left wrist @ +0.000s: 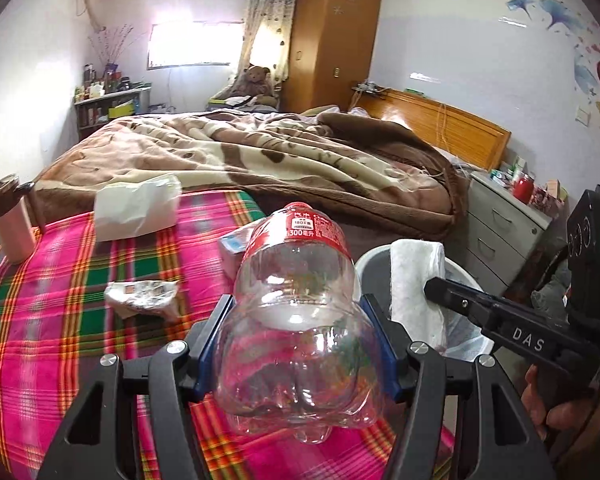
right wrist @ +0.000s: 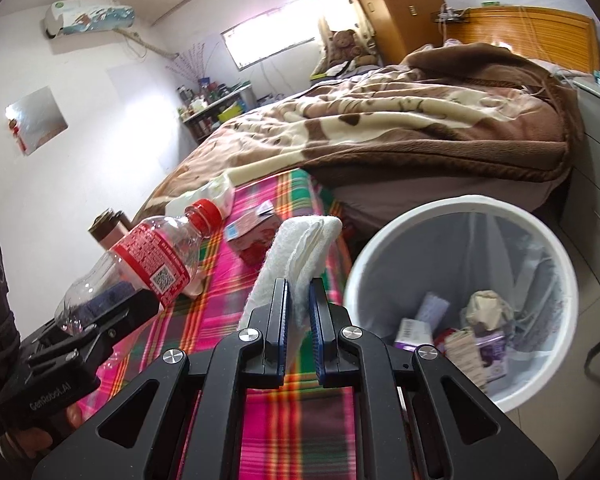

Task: Collect trash
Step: 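Carry the bottle and tissue over the white wastebasket with both tools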

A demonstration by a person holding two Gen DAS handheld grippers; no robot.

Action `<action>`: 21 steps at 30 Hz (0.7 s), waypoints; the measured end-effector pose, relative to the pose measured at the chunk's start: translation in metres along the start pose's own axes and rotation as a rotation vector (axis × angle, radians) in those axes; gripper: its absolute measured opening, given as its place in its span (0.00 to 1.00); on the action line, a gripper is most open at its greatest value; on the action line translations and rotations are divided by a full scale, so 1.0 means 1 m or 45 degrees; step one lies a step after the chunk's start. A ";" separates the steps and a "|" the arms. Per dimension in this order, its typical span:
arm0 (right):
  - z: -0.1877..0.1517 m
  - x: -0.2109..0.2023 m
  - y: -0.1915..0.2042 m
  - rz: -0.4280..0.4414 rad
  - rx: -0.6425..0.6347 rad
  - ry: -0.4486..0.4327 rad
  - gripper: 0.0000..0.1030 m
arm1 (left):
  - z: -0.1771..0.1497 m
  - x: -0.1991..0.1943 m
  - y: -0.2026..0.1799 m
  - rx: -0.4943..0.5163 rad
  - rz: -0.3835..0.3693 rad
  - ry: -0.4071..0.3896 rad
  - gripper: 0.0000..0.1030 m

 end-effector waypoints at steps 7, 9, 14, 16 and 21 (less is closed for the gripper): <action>0.005 -0.013 -0.026 -0.056 0.041 -0.041 0.10 | 0.000 0.013 -0.036 0.060 -0.060 0.023 0.62; 0.007 -0.016 -0.034 -0.071 0.054 -0.047 0.10 | 0.000 0.017 -0.045 0.075 -0.073 0.028 0.62; 0.007 -0.023 -0.055 -0.105 0.087 -0.057 0.10 | -0.001 0.026 -0.069 0.103 -0.110 0.041 0.62; 0.007 -0.025 -0.062 -0.126 0.087 -0.059 0.10 | -0.001 0.028 -0.078 0.112 -0.121 0.044 0.62; 0.007 -0.028 -0.075 -0.165 0.097 -0.057 0.10 | -0.005 0.038 -0.096 0.140 -0.155 0.069 0.62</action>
Point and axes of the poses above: each gripper's, at about its wrist camera, not at the fingertips, and x roughly the way its jaws point, y to its left, z to its top, the point moved 6 cm from there along x, roughly the way its jaws point, and after that the axes turned 1 degree about -x, right-handed, at the moved point
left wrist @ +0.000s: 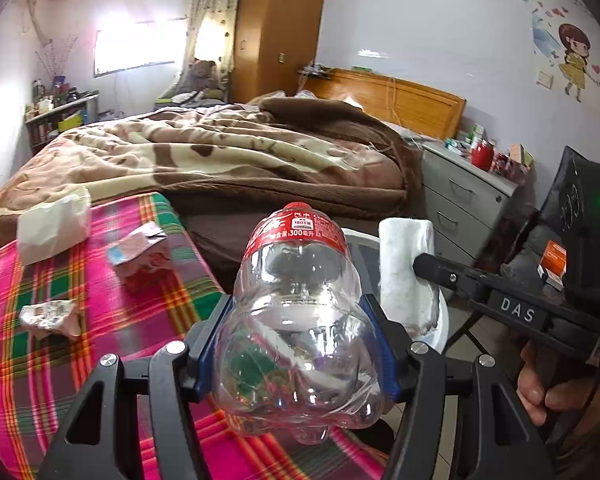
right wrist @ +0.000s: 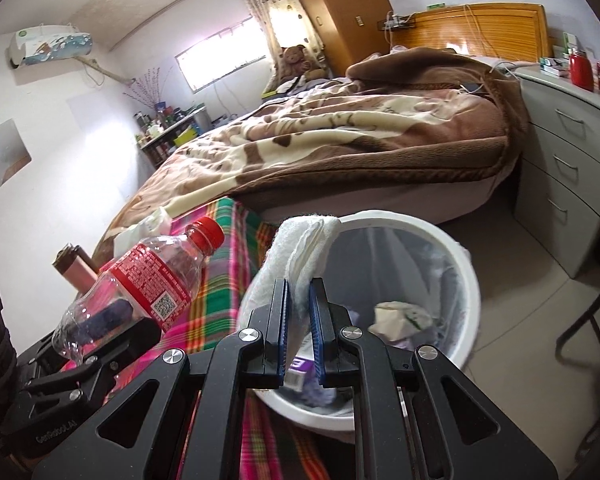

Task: Collect trash
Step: 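Carry the bottle and tissue over the white wastebasket with both tools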

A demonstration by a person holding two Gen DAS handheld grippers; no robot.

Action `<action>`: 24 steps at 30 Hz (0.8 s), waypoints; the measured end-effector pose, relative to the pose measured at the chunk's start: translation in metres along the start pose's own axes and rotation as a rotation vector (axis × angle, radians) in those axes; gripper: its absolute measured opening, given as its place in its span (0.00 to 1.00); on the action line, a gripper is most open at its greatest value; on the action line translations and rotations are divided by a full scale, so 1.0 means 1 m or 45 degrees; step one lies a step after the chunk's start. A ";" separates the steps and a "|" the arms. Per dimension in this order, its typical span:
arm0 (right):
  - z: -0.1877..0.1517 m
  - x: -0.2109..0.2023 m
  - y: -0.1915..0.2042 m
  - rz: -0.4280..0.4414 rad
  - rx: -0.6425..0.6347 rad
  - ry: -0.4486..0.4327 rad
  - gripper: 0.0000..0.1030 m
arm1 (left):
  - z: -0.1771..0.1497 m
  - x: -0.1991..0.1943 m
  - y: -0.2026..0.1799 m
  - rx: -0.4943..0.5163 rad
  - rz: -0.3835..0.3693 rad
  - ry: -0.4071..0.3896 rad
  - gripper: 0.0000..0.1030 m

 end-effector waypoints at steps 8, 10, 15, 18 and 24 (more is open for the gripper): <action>-0.001 0.003 -0.024 -0.060 0.027 0.025 0.10 | -0.005 0.026 -0.020 0.021 -0.028 0.068 0.62; -0.001 0.004 -0.029 -0.070 0.031 0.033 0.10 | -0.006 0.033 -0.025 0.028 -0.032 0.079 0.62; -0.004 0.011 -0.036 -0.108 0.023 0.062 0.10 | -0.007 0.046 -0.033 0.036 -0.037 0.110 0.62; -0.006 0.015 -0.040 -0.125 0.020 0.080 0.10 | -0.009 0.055 -0.036 0.044 -0.038 0.142 0.63; -0.008 0.018 -0.048 -0.139 0.025 0.103 0.11 | -0.011 0.060 -0.041 0.052 -0.042 0.158 0.66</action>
Point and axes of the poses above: each gripper's, at about its wrist camera, not at the fingertips, and x roughly the way its jaws point, y to its left, z to its top, the point moved 6 cm from there along x, roughly the way its jaws point, and after that the axes turned 1 degree about -x, right-handed, at the moved point
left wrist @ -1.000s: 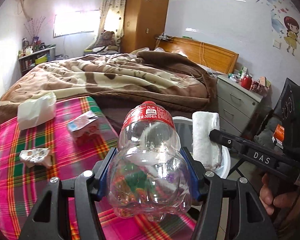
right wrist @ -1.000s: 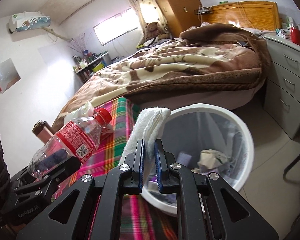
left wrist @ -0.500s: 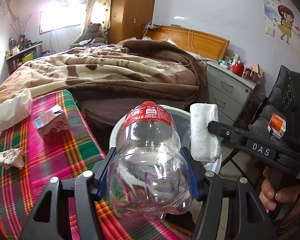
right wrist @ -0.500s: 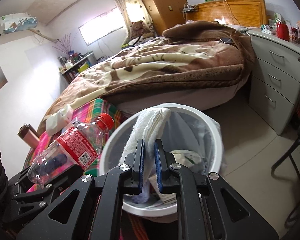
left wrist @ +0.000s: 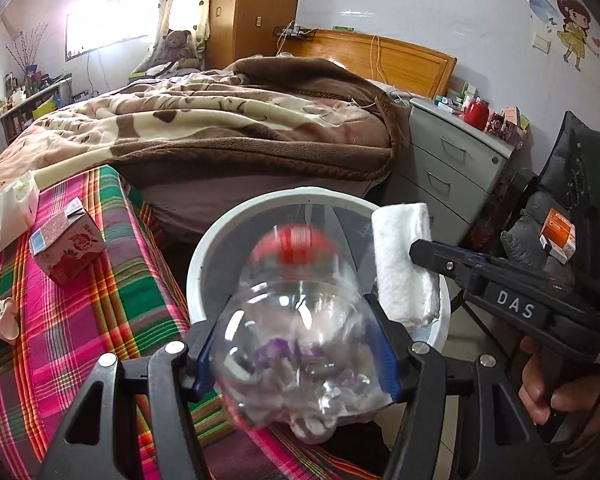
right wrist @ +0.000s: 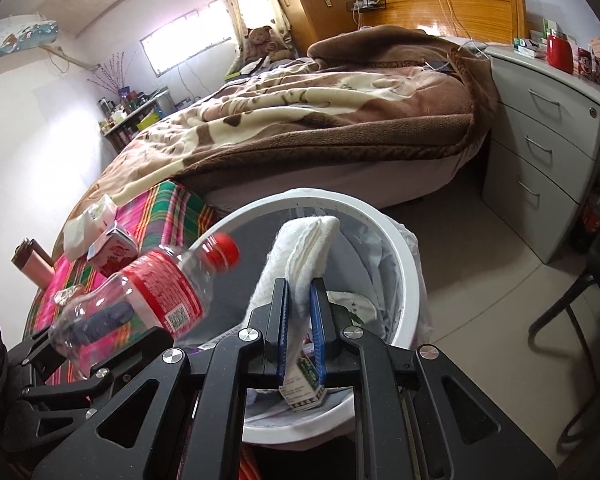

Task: Collect trash
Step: 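Carry the bottle and tissue over the white wastebasket with both tools, then open both tools to drop the bottle and tissue into the wastebasket, then move both open tools back over the wrapper and milk carton on the bed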

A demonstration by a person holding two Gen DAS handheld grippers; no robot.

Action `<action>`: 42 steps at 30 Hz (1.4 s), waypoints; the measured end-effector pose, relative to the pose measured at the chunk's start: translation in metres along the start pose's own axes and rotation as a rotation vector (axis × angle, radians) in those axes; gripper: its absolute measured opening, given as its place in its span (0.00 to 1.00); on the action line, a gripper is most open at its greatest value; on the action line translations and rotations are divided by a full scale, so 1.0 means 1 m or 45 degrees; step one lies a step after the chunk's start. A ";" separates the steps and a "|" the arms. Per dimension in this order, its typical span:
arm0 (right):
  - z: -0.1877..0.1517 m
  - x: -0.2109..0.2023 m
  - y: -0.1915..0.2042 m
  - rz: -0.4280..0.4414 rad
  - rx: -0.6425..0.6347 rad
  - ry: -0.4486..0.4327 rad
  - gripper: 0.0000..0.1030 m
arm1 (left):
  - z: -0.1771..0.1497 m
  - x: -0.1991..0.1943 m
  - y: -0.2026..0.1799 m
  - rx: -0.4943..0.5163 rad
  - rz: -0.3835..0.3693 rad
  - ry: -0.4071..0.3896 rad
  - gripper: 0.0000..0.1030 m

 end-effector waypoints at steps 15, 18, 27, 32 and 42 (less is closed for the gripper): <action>-0.002 -0.002 0.002 0.022 0.039 0.006 0.34 | 0.003 -0.019 0.011 -0.033 0.002 -0.048 0.74; -0.002 -0.004 0.008 0.043 0.039 -0.001 0.36 | 0.002 -0.026 0.017 -0.044 0.015 -0.062 0.74; 0.002 -0.011 0.037 0.101 -0.040 -0.062 0.40 | -0.001 -0.046 0.042 -0.082 0.063 -0.110 0.74; 0.002 -0.009 0.055 0.144 -0.064 -0.076 0.47 | -0.004 -0.058 0.062 -0.106 0.110 -0.133 0.74; 0.001 0.000 0.090 0.190 -0.121 -0.070 0.51 | -0.008 -0.078 0.109 -0.191 0.182 -0.161 0.75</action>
Point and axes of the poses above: each gripper's, at about its wrist camera, not at the fingertips, and x roughly the way its jaws point, y to its left, z to its top, the point moved 6 cm from there along x, roughly the way its jaws point, and after that the axes turned 1 degree about -x, right-handed, at the moved point
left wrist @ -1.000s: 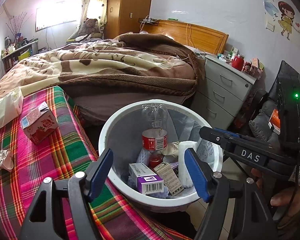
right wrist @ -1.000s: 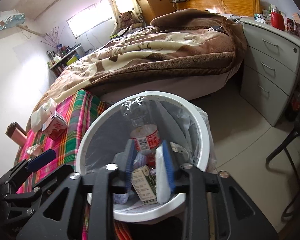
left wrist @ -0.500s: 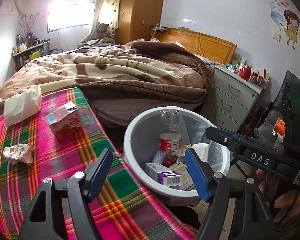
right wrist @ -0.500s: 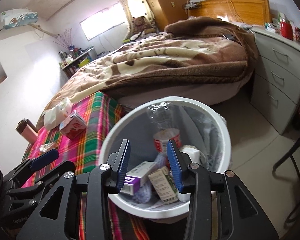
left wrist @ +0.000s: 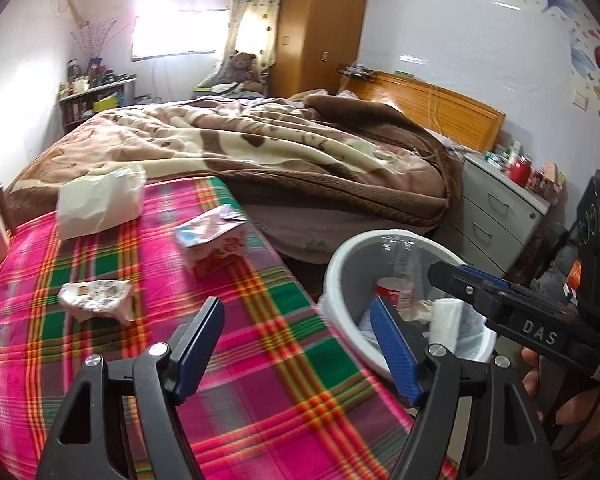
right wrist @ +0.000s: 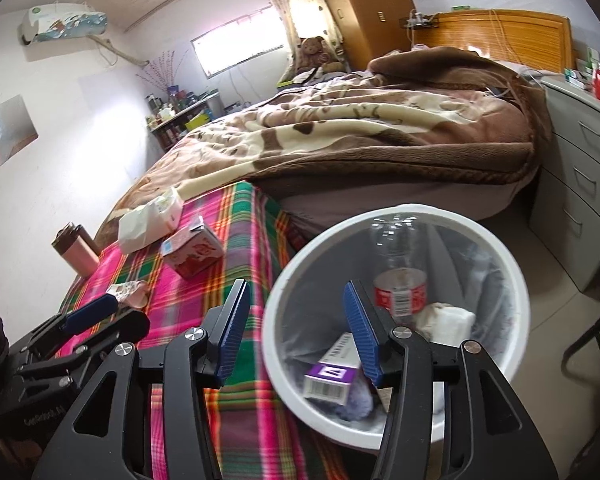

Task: Collect trash
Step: 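Move both open tools back over the wrapper and milk carton on the bed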

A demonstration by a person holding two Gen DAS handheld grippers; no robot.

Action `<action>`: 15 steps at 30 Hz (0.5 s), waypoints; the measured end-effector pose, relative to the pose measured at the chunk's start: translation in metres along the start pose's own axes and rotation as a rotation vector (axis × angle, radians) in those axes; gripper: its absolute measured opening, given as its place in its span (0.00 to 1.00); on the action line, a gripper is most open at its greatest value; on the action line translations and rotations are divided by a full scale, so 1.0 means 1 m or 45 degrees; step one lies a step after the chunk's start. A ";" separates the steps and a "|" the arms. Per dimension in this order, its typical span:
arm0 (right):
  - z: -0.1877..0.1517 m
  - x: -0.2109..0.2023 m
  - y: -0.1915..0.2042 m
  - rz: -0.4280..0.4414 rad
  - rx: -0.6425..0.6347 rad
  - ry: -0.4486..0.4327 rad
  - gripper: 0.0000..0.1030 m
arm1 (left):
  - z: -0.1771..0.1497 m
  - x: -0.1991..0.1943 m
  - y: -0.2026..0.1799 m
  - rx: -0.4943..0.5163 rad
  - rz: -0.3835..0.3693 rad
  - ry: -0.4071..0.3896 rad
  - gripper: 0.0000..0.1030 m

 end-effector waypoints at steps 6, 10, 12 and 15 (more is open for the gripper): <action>0.000 0.010 0.017 0.030 -0.014 0.010 0.53 | -0.002 -0.003 0.034 -0.054 0.062 0.003 0.75; -0.001 0.021 0.029 0.044 -0.036 0.031 0.58 | -0.006 -0.003 0.058 -0.103 0.109 0.016 0.75; -0.001 0.027 0.035 0.057 -0.041 0.050 0.59 | -0.006 -0.003 0.071 -0.136 0.123 0.019 0.75; 0.000 0.036 0.044 0.061 -0.062 0.068 0.60 | -0.007 -0.004 0.091 -0.171 0.159 0.025 0.75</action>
Point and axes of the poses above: each gripper's, at about its wrist camera, not at the fingertips, and x roughly the way its jaws point, y to its left, z to its top, the point moved 6 cm from there along x, roughly the way its jaws point, and after that the axes turned 1 degree about -x, right-handed, at the moved point
